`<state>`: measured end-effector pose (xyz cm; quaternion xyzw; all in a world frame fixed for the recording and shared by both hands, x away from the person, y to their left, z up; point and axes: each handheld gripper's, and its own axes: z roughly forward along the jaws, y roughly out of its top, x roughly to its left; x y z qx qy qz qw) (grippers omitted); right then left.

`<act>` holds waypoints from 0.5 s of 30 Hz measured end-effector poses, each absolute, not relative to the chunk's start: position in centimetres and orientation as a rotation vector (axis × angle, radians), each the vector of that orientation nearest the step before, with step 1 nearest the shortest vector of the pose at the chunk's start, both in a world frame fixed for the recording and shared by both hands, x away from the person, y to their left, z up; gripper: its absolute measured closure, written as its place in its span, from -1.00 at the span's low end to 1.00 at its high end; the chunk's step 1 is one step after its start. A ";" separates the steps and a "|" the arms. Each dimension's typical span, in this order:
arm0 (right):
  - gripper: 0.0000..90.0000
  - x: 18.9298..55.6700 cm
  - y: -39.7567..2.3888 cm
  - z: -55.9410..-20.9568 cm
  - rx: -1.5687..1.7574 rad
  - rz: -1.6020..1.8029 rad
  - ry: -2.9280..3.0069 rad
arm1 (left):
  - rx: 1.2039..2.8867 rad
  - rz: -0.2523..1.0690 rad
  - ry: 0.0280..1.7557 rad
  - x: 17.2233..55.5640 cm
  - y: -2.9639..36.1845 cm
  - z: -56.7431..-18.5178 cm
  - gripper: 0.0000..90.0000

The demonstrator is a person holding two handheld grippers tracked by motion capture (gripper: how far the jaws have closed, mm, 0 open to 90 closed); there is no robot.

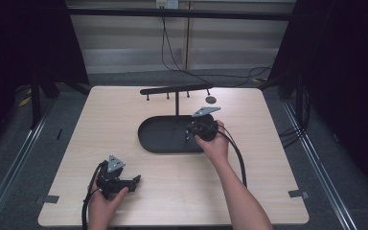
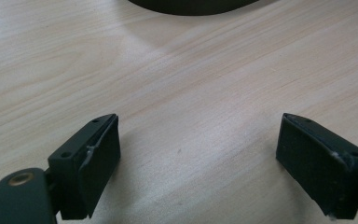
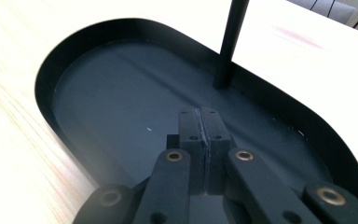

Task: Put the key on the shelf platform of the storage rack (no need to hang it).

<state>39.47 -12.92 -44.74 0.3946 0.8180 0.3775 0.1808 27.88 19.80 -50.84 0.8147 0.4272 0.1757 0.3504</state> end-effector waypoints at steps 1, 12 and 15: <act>0.99 39.5 -12.9 -44.7 1.115 1.066 2.311 | 2.110 0.455 1.106 27.9 19.8 -50.8 -0.70; 0.99 39.8 -13.6 -45.2 1.132 1.028 2.306 | 2.109 0.455 1.106 27.9 19.8 -50.8 -0.70; 0.99 39.7 -14.1 -45.7 1.146 1.005 2.300 | 2.110 0.455 1.108 27.9 19.8 -50.8 -0.70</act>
